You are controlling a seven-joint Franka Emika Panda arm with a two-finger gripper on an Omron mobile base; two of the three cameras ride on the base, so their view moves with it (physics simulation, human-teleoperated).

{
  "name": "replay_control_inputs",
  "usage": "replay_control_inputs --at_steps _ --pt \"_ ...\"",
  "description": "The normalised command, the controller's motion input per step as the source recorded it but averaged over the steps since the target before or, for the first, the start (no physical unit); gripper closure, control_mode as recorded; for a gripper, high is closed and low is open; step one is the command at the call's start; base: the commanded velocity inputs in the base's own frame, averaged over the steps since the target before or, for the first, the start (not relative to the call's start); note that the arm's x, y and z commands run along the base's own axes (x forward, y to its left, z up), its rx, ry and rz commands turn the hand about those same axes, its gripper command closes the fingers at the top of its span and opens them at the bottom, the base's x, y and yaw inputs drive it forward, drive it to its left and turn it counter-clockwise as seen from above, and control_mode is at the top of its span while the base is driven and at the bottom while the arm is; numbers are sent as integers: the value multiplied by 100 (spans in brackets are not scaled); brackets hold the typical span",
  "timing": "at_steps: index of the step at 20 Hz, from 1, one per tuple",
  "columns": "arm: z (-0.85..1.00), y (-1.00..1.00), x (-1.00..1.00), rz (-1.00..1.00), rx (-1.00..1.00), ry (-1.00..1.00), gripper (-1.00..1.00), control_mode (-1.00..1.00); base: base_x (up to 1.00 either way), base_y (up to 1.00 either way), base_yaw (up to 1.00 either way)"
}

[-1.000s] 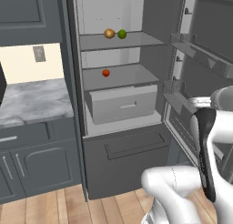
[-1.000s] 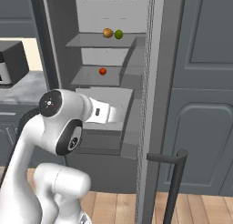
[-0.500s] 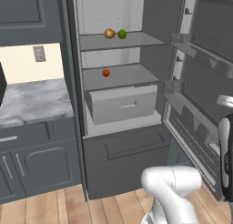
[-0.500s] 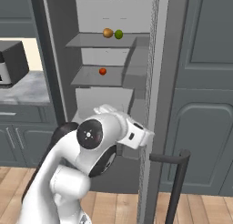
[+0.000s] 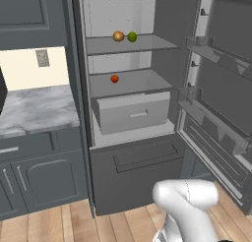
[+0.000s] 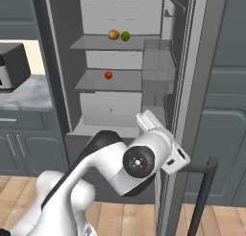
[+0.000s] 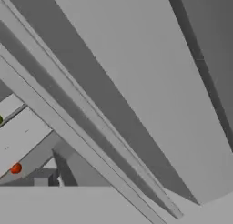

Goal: Place the potato in the correct fridge rack based on whether it is a fruit or vegetable. Finally, close the fridge door.

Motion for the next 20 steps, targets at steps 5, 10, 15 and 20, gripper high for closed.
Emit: replay_control_inputs --at_steps 5,10,15,20 --pt "12 -90 -58 -13 26 -10 -100 -100 0 0 0" --pt "0 -100 -43 -13 29 -13 -100 -100 0 0 0" --pt "0 -100 -46 -13 26 -18 -100 -100 0 0 0" --pt "-7 -95 -82 -21 12 -34 -100 -100 0 0 0"
